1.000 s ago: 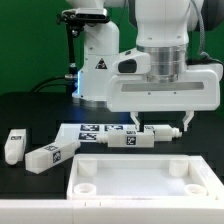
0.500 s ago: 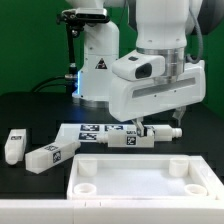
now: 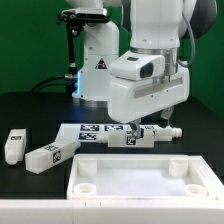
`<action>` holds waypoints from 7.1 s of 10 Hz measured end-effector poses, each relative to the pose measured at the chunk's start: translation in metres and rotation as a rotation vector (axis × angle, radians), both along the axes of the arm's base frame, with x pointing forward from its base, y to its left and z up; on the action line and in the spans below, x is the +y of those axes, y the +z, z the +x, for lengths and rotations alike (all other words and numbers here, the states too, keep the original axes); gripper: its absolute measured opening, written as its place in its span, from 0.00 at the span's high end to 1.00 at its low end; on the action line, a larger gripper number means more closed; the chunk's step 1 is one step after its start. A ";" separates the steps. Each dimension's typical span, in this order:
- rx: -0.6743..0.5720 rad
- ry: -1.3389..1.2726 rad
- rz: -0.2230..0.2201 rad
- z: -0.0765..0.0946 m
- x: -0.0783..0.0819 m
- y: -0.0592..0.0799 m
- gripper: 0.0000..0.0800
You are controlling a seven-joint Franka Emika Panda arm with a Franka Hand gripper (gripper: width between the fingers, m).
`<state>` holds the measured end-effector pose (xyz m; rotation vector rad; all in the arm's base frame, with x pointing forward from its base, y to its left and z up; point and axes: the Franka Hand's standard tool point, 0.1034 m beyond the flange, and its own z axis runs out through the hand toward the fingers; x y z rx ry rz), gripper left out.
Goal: Assemble desk
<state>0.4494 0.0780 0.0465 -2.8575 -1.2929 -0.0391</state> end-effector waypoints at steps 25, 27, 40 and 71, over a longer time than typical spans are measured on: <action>-0.035 0.586 -0.089 -0.006 -0.007 -0.007 0.19; -0.033 0.587 -0.091 -0.006 -0.010 -0.007 0.19; 0.008 0.096 -0.087 -0.004 -0.041 -0.030 0.64; 0.795 -0.743 -0.466 -0.001 -0.067 -0.034 0.30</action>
Offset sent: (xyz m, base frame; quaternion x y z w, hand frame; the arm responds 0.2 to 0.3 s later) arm 0.0000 0.0000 0.0000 0.0000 0.0000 0.0000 1.0000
